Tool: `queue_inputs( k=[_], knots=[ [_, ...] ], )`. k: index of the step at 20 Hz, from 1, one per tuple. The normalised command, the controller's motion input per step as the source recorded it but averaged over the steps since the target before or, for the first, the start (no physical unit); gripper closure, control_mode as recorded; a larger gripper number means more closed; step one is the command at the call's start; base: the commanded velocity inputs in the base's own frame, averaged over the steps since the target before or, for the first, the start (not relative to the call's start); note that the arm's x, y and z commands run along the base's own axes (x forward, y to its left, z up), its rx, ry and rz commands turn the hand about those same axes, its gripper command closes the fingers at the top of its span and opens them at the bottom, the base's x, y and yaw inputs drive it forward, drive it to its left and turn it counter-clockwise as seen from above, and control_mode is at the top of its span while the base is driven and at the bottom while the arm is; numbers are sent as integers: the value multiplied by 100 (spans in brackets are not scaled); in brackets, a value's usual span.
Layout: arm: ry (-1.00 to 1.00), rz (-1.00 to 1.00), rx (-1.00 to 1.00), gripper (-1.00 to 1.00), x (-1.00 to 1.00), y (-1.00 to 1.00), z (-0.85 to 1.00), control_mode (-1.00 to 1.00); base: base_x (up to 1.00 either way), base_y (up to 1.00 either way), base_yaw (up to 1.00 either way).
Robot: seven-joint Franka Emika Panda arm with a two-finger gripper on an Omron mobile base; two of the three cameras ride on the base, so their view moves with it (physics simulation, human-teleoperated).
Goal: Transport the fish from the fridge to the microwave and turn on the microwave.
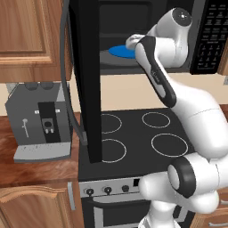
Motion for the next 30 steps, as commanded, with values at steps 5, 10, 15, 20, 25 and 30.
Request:
queue_inputs(
  k=[5, 10, 15, 20, 25, 30],
  knots=[
    [1, 0, -2, 100, 42, 0, 0, -100, 0, 0, 0],
    [1, 0, -4, 100, 37, 0, -1, -100, 0, 0, 0],
    [1, 0, -1, 100, 24, 0, -9, -100, 0, 0, 0],
    [2, 0, 0, 100, 23, 0, -7, -100, 0, 0, 0],
    [2, 0, -1, 100, 13, 0, -10, -100, 0, 0, 0],
    [1, 0, -4, 100, 18, 0, -8, -100, 0, 0, 0]
  ],
)
